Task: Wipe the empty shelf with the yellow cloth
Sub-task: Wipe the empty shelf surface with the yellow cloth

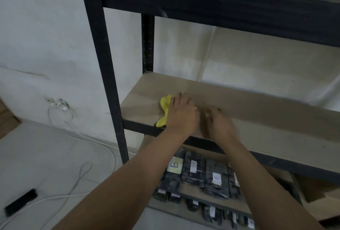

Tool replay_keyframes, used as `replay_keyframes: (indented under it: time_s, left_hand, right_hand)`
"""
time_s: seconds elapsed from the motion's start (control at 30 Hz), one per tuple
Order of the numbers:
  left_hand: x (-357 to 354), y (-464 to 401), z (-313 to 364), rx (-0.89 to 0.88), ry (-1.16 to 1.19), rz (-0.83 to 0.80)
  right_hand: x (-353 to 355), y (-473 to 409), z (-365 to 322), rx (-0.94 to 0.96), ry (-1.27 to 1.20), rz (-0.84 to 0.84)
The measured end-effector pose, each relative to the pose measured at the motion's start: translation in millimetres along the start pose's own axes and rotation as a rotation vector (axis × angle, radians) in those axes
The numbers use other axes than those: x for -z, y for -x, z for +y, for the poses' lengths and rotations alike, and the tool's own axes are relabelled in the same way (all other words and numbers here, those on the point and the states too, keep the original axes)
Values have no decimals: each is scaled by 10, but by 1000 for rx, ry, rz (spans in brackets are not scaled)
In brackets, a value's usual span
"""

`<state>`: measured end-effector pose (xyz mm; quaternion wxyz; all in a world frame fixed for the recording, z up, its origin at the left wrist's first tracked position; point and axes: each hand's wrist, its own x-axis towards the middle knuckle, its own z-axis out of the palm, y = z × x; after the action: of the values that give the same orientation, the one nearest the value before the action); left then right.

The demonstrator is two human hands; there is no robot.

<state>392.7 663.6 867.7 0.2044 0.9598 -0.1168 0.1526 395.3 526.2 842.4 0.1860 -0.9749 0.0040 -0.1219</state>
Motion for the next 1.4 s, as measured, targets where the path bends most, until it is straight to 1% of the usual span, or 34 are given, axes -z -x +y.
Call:
replay_keyframes:
  time_s: [0.07, 0.1, 0.17, 0.3, 0.43, 0.53, 0.67, 0.8, 0.93, 1.03, 1.1, 1.17, 1.27, 1.4]
  left_hand:
    - [-149, -49, 18, 102, -146, -128]
    - [-200, -49, 12, 130, -207, -159]
    - [-247, -35, -8, 127, -277, -183]
    - [-236, -30, -132, 114, -301, -217]
    - [-262, -56, -207, 164, -318, -253]
    - [-296, -89, -294, 205, -325, -234]
    - [-153, -180, -711, 292, -370, -233]
    - [50, -366, -1142, 464, -373, -281]
    - [74, -589, -1299, 602, -350, -234]
    - [72, -759, -1418, 590, -291, -189]
    - [88, -871, -1509, 534, -214, -177]
    - [99, -962, -1577, 453, -150, -202]
    - [80, -949, -1616, 390, -184, -236]
    - [70, -721, -1511, 345, -275, -208]
  right_hand:
    - [-69, 15, 120, 68, 70, -99]
    - [-96, 8, 149, 84, 90, -149]
    - [-137, -25, 155, 89, 124, -213]
    - [-185, -86, 61, 76, 129, -287]
    - [-205, -99, 57, 88, 116, -289]
    - [-212, -77, 102, 92, 126, -277]
    - [-222, -74, 107, 97, 155, -275]
    - [-242, -78, 102, 81, 171, -271]
    - [-237, -84, 75, 64, 177, -270]
    - [-222, -81, 60, 54, 186, -277]
    - [-223, -73, 49, 58, 190, -276]
    - [-216, -81, 36, 63, 186, -268]
    - [-205, -100, 21, 71, 201, -250]
    - [-216, -82, 20, 81, 211, -208]
